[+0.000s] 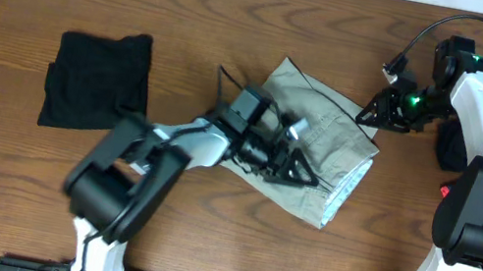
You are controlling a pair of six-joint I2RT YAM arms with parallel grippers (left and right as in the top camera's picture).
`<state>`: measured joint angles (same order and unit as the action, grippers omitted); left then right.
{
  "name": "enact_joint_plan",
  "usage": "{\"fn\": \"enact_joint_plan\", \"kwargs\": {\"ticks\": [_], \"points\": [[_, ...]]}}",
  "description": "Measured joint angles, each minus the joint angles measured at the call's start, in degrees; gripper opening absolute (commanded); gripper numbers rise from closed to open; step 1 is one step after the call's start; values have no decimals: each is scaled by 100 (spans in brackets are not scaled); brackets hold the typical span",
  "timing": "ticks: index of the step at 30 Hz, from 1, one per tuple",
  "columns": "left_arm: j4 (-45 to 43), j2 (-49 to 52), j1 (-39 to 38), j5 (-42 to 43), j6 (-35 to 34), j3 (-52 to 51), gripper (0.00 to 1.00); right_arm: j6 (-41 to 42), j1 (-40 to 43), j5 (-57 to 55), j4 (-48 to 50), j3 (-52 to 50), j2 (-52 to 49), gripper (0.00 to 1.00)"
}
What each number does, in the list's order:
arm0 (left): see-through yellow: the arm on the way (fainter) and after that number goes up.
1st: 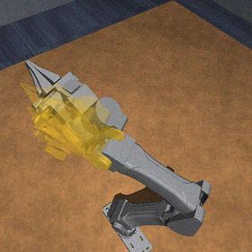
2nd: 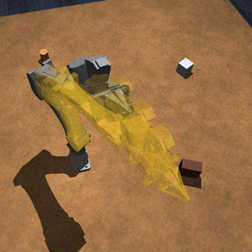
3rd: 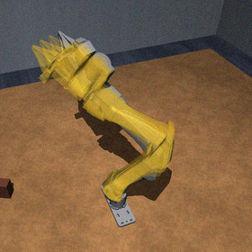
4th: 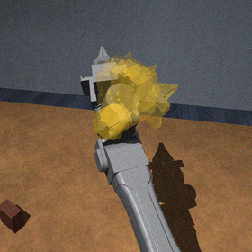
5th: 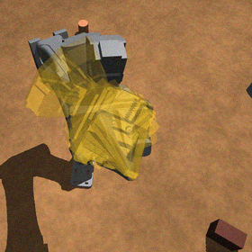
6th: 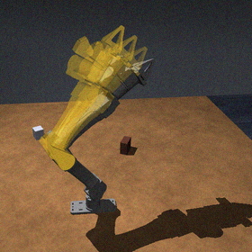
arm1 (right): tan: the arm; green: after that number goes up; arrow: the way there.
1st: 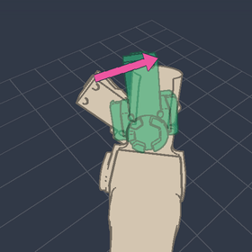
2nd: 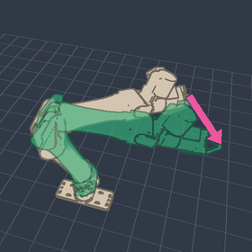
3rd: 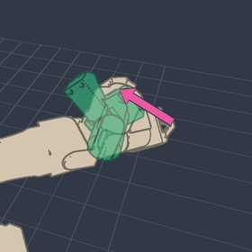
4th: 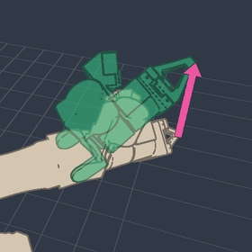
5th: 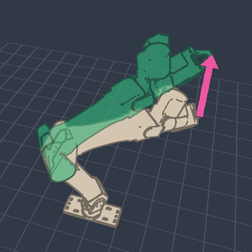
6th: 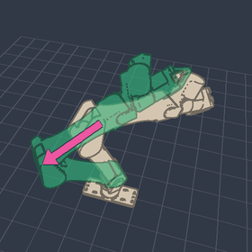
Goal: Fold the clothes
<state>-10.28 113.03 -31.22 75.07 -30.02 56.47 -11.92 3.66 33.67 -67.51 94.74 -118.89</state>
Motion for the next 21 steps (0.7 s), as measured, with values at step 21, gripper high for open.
{"fn": "enact_joint_plan", "kwargs": {"ticks": [21], "points": [[3558, -1115, 970, -3346, -409, -127, 78, -129, -234, -741, 1172, 0, 0, 31]]}}
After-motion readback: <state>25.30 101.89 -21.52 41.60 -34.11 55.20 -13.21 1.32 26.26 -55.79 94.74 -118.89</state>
